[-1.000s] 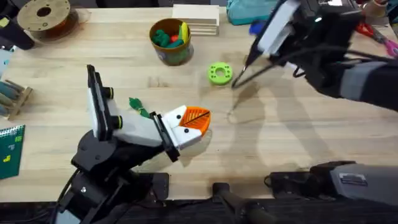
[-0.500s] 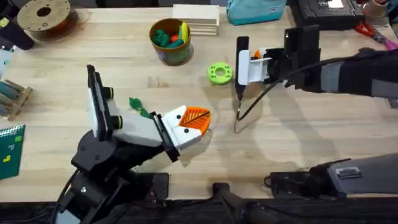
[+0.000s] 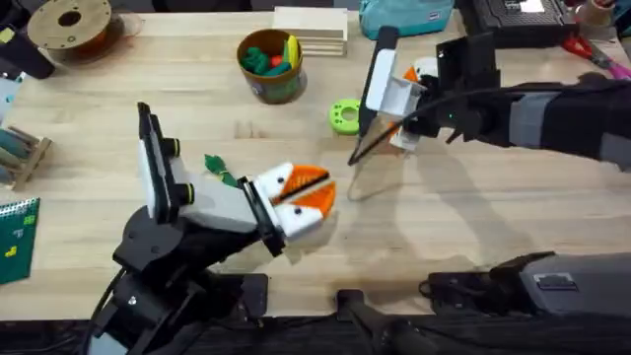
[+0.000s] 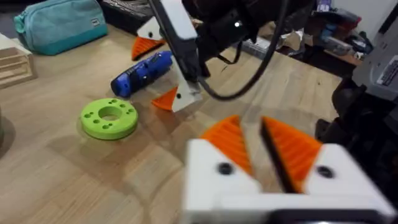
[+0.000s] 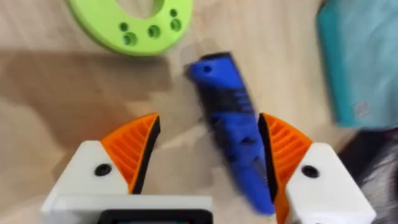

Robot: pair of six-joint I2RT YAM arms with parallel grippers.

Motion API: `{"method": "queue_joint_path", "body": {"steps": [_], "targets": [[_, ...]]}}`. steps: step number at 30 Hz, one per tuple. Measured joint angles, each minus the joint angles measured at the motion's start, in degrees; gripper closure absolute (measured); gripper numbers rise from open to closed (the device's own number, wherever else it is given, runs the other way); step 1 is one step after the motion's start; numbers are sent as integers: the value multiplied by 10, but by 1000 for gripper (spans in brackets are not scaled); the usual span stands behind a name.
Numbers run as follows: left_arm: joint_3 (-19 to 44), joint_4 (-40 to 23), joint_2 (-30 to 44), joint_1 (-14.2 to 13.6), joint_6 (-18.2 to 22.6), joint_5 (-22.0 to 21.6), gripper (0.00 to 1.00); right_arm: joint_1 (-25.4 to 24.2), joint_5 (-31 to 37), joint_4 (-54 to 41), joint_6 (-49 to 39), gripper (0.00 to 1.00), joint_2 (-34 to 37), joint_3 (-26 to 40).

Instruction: Pick up the gripper from the table and insert it into the empty holder that is missing its gripper. Then pick up a screw, insert it into the mounting hole, and use the screwdriver to tighten it. Finally, clean up the table by picking up the vegetable and placing it into the bucket.

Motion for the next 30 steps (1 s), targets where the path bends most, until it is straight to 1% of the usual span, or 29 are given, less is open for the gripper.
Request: {"method": "queue_joint_path", "body": {"steps": [1, 4, 5, 6, 9, 12, 16, 18, 19, 21, 23, 24, 25, 28, 30], "targets": [[0, 0, 0, 0, 0, 0, 617, 2, 0, -23, 32, 68, -9, 0], [0, 0, 0, 0, 0, -1, 176, 4, 0, -89, 106, 68, -37, 1], [0, 0, 0, 0, -2, -1, 56, 4, 0, -109, 130, 68, -46, 2], [0, 0, 0, 0, -1, -1, 27, 4, 0, -129, 154, 68, -57, 6], [0, 0, 0, 0, -1, -3, 15, 4, 0, -171, 217, 71, -85, 26], [0, 4, 0, 0, -1, -18, 13, 4, 0, -200, 267, 68, -115, 46], [-1, 45, 0, 0, -6, -50, 14, 4, 0, -222, 301, 67, -147, 52], [10, 32, 0, 0, -10, -76, 14, 4, 0, -228, 309, 68, -156, 52], [22, 14, 0, 0, -13, -90, 14, 4, 0, -228, 311, 68, -160, 52], [68, -52, 2, 0, -16, -123, 14, 4, 0, -228, 316, 67, -169, 52], [126, -124, 15, 0, -18, -154, 14, 4, 0, -226, 320, 67, -178, 52], [169, -174, 30, 0, -18, -175, 14, 4, 0, -225, 320, 67, -181, 52], [202, -208, 46, 0, -19, -194, 14, 4, 0, -225, 320, 67, -184, 52], [324, -336, 122, 0, -28, -275, 14, 4, 0, -225, 321, 67, -186, 52], [399, -424, 186, 0, -49, -340, 14, 4, 0, -225, 322, 65, -186, 52]]}}
